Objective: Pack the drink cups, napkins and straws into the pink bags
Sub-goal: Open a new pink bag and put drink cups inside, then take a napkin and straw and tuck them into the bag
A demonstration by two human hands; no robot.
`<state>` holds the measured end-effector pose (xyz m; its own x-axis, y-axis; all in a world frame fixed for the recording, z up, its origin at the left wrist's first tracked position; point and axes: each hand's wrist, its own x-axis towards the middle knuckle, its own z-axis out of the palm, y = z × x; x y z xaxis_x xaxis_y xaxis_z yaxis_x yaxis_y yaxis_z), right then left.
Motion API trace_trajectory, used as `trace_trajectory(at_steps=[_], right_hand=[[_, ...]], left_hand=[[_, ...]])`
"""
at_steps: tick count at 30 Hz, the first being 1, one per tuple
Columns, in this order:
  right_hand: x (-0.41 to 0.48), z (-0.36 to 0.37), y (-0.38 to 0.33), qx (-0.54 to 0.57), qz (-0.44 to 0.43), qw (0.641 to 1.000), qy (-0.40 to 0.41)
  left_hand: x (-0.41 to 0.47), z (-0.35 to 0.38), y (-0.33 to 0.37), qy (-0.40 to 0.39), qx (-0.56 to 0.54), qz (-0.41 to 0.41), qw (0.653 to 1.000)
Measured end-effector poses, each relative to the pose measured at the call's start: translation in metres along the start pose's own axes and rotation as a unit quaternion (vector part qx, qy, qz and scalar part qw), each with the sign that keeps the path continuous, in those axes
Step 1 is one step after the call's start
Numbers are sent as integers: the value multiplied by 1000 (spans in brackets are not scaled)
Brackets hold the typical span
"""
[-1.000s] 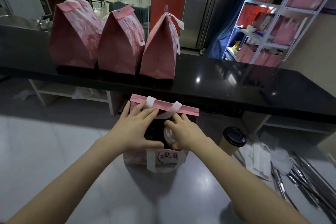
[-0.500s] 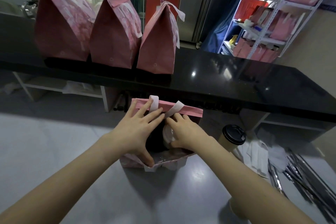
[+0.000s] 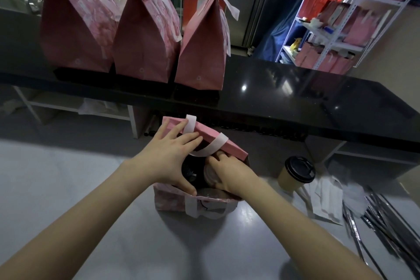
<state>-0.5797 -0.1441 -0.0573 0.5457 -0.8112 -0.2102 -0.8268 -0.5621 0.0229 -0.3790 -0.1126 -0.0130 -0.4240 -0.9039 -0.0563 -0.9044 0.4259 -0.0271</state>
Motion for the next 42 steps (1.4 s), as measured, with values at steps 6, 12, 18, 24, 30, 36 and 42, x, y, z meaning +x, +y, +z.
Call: trace_trajectory(at_steps=[6,12,18,24,30,36,42], right_hand=[[-4,12,-10,24,-15,999,34],[2,3,-12,24,-12,1000,15],[-21,-18,-1,-17,-9,999,48],[-62,-32,24,-68,98,970,214],[-54,-22,43,132,263,933,205],[-28,-34,61,177,260,921,230],[-58,-33,78,229,108,923,288]], left_hand=[[4,7,-5,4,-2,23,1000],[11,11,-12,5,-38,31,999],[9,9,-20,20,-86,28,996],[0,6,-20,102,-166,20,981],[-6,11,-20,124,-227,25,966],[8,2,-14,140,-286,2,948],[8,-15,13,251,-244,-56,935]])
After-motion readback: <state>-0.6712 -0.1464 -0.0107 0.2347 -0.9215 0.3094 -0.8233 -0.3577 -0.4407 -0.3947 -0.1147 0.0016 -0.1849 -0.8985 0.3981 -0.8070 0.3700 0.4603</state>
